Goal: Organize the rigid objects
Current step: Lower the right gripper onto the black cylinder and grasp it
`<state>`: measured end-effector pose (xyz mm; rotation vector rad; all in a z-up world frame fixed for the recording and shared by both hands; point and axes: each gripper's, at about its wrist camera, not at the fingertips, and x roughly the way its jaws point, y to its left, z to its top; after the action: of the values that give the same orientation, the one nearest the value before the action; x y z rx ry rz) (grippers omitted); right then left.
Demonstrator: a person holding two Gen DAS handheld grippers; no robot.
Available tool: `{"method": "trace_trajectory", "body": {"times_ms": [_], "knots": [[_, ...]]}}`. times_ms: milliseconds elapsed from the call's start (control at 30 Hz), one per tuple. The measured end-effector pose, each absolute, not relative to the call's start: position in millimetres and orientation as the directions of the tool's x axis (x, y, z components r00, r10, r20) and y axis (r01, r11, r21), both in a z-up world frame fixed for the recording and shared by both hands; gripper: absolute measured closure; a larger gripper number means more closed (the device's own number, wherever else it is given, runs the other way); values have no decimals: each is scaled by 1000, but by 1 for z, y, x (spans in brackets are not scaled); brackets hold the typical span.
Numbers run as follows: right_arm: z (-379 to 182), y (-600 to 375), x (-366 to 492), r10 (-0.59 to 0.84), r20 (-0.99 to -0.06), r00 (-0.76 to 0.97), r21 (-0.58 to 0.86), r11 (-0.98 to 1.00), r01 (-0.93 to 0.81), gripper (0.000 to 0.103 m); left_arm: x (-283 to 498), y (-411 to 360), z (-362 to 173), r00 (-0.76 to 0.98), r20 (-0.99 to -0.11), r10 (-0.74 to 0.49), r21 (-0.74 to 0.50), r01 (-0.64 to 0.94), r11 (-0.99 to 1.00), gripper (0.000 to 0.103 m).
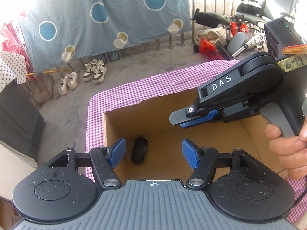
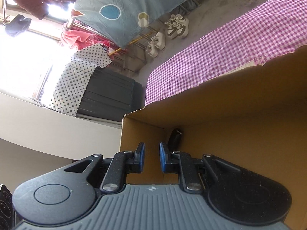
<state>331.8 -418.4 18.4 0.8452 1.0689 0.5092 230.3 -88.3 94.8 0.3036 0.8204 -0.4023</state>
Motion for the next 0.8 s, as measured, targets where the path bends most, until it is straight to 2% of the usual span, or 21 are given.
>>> {"method": "trace_trajectory", "body": {"times_ms": [200,433,500,567,800], "knots": [[83,-467,245,672,-528,519,755,651,-75,85,172,-71,122,619,-704,-348,24,510,860,34],[121,-506,130,614,-504,608,690,709,-145,81,106,-66,95,552,-709,-439,-59,573,817,33],[116,-508,102,595,-510,621,669,728,-149,69,88,-68,81,523,-709,-474,-92,597,797,33],[104,-502,76,573,-535,621,645,752,-139,64,73,-71,65,493,-711,-500,-122,615,779,33],[28,-455,55,528,-659,536,580,810,-84,64,35,-105,3,394,-745,-538,-163,676,719,38]]}}
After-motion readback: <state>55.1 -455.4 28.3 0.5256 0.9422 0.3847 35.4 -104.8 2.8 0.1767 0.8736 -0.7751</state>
